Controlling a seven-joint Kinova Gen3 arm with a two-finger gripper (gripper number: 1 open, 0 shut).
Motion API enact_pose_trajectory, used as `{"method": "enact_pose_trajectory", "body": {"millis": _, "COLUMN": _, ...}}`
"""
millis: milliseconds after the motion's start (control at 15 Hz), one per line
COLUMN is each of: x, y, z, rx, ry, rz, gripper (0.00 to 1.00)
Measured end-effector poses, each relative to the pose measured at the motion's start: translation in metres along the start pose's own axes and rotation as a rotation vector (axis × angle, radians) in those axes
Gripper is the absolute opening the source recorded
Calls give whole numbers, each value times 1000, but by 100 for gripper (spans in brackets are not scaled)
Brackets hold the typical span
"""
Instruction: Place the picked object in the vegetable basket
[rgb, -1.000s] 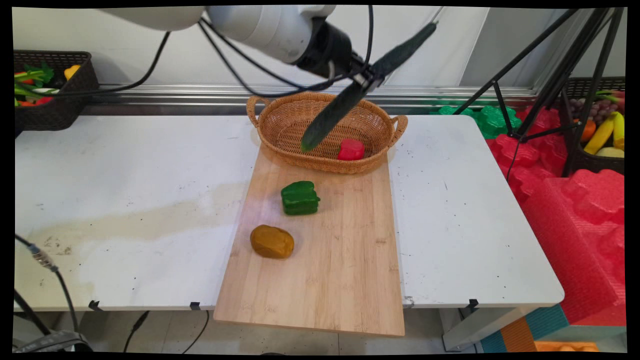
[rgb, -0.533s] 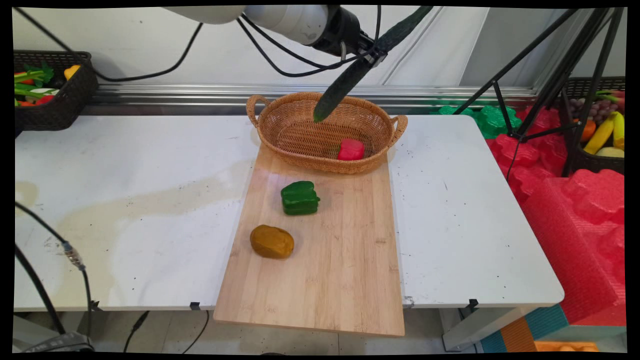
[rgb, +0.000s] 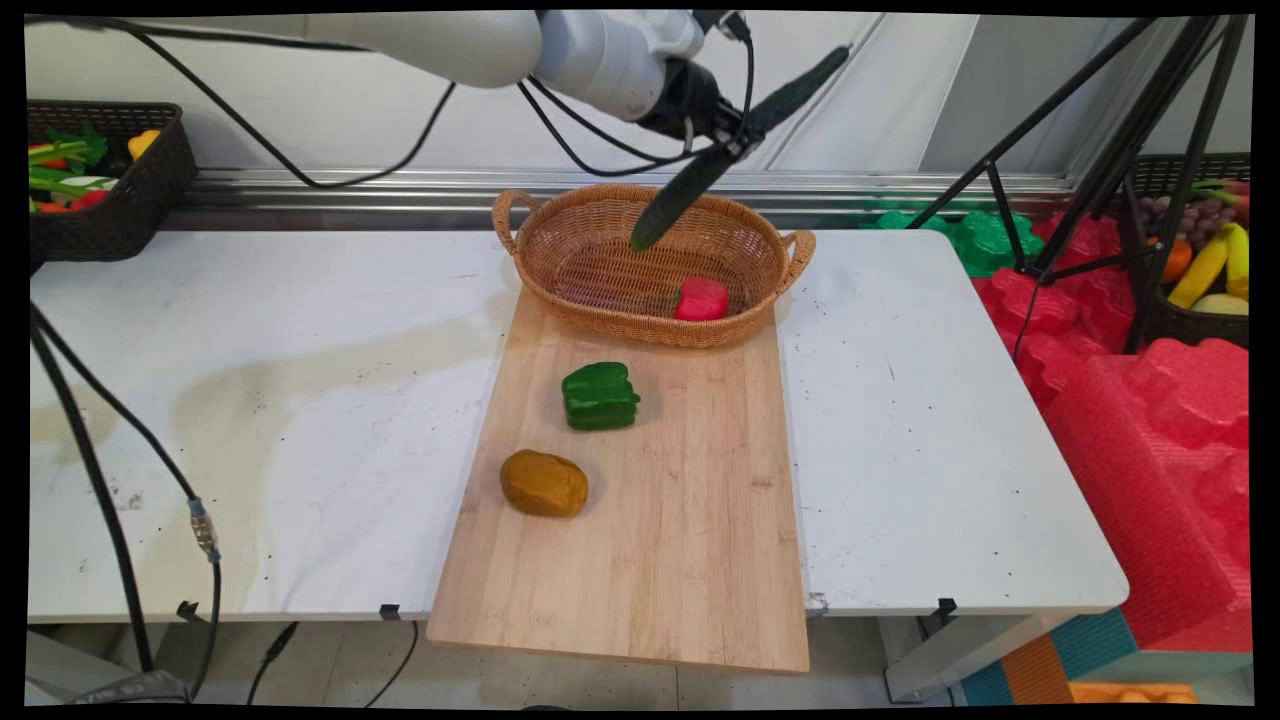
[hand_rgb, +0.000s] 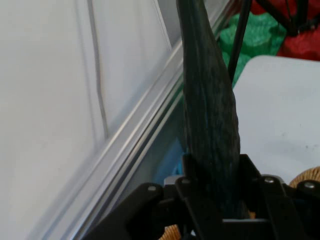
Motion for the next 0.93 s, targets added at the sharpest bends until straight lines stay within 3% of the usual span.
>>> {"method": "enact_pose_trajectory", "body": {"millis": 400, "x": -35, "y": 4, "z": 42, "rx": -63, "ry": -54, "rz": -25, "gripper": 0}}
{"method": "enact_pose_trajectory", "body": {"millis": 933, "x": -64, "y": 18, "z": 69, "rx": -133, "ry": -95, "rz": -41, "gripper": 0}}
